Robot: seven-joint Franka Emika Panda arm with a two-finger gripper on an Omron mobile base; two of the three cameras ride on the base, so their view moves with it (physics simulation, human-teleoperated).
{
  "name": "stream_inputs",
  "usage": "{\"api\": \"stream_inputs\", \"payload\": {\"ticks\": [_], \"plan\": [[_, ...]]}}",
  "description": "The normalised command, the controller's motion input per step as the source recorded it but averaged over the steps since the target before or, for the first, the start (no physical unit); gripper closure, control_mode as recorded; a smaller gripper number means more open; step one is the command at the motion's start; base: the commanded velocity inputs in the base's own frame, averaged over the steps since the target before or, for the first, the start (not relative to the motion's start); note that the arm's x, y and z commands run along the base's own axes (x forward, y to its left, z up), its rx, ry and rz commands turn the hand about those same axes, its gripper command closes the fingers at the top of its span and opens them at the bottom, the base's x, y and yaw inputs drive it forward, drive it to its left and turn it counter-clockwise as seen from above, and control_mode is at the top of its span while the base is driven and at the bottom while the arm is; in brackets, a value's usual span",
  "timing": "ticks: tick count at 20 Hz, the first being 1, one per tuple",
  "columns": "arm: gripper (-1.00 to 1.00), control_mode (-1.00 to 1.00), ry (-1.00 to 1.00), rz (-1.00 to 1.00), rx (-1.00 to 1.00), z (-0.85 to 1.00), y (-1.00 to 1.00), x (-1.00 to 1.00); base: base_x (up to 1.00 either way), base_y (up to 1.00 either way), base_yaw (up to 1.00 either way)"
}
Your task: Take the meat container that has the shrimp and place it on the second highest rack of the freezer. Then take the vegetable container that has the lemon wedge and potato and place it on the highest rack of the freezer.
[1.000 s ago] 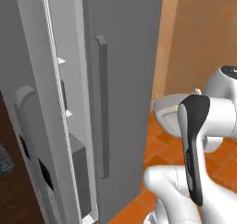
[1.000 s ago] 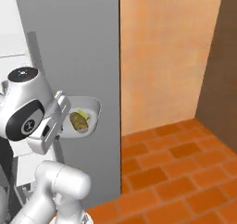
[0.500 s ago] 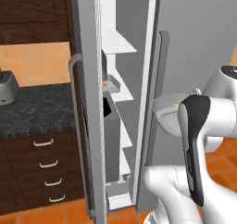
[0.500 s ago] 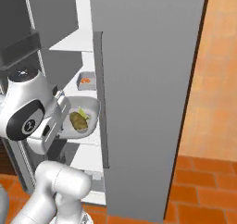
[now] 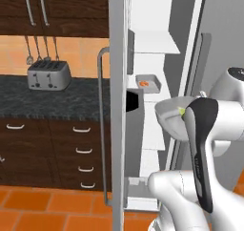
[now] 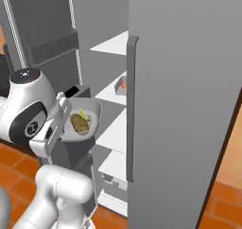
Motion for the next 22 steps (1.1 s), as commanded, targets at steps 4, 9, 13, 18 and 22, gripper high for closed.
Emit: {"api": "stream_inputs", "payload": {"ticks": [4, 9, 13, 18, 22], "plan": [[1.0, 1.0, 0.0, 0.0, 0.0, 0.0, 0.0, 0.0, 0.36, -0.28, 0.07], [1.0, 1.0, 0.0, 0.0, 0.0, 0.0, 0.0, 0.0, 0.47, -0.07, 0.01], [1.0, 1.0, 0.0, 0.0, 0.0, 0.0, 0.0, 0.0, 0.6, 0.0, 0.0], [1.0, 1.0, 0.0, 0.0, 0.0, 0.0, 0.0, 0.0, 0.06, -0.21, 0.05], [1.0, 1.0, 0.0, 0.0, 0.0, 0.0, 0.0, 0.0, -0.06, -0.57, 0.09]]}}
